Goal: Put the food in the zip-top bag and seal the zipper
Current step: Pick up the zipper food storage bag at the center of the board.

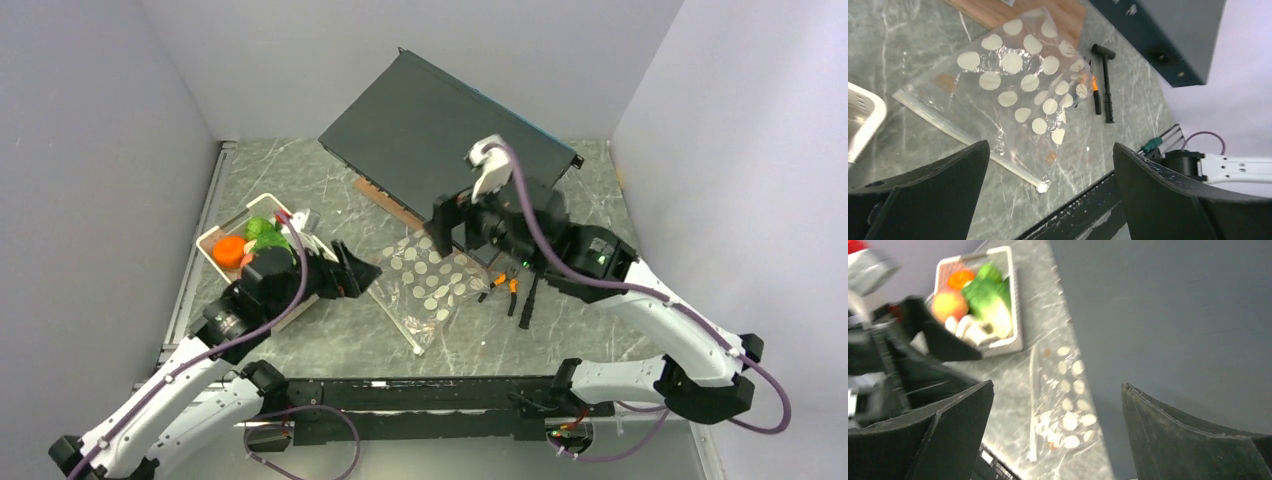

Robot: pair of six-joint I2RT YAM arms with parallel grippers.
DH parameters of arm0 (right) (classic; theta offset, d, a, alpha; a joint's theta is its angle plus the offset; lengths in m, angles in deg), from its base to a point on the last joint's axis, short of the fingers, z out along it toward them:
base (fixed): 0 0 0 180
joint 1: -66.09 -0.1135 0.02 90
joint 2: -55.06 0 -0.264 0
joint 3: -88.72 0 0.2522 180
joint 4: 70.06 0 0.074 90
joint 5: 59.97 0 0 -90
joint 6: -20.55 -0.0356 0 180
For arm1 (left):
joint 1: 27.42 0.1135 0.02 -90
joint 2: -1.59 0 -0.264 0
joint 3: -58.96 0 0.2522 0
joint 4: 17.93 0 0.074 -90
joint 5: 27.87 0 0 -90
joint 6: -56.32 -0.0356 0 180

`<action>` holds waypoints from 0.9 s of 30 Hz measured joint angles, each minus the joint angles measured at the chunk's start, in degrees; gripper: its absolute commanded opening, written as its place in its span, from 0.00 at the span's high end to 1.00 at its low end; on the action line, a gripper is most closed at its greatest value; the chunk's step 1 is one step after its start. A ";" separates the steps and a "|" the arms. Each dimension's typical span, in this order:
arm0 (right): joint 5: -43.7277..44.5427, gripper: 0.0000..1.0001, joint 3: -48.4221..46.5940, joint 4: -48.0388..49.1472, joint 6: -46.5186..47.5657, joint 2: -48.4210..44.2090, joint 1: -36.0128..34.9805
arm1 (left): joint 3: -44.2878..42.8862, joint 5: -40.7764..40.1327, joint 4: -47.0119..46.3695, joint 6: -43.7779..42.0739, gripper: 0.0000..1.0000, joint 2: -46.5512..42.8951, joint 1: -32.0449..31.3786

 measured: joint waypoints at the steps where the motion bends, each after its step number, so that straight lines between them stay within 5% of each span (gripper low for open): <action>1: 0.81 0.00 0.68 0.15 -0.02 0.39 -2.84 | 2.21 -2.03 -1.40 1.22 0.01 -0.59 -2.71; 6: 3.56 0.00 3.93 1.75 -0.55 -0.94 -9.77 | 15.43 -16.31 -10.25 10.36 0.01 -1.14 -17.99; 11: 5.35 0.00 4.85 3.82 -0.70 -2.86 -11.39 | 18.95 -32.30 -11.10 24.35 0.01 10.40 -31.23; 18: 5.81 0.00 8.35 4.85 -0.85 -7.82 -11.69 | 19.28 -44.30 -12.79 43.87 0.04 23.61 -36.83; 27: 5.84 0.00 10.27 5.16 -0.85 -11.89 -11.74 | 29.07 -50.95 -29.35 52.52 0.21 27.21 -37.38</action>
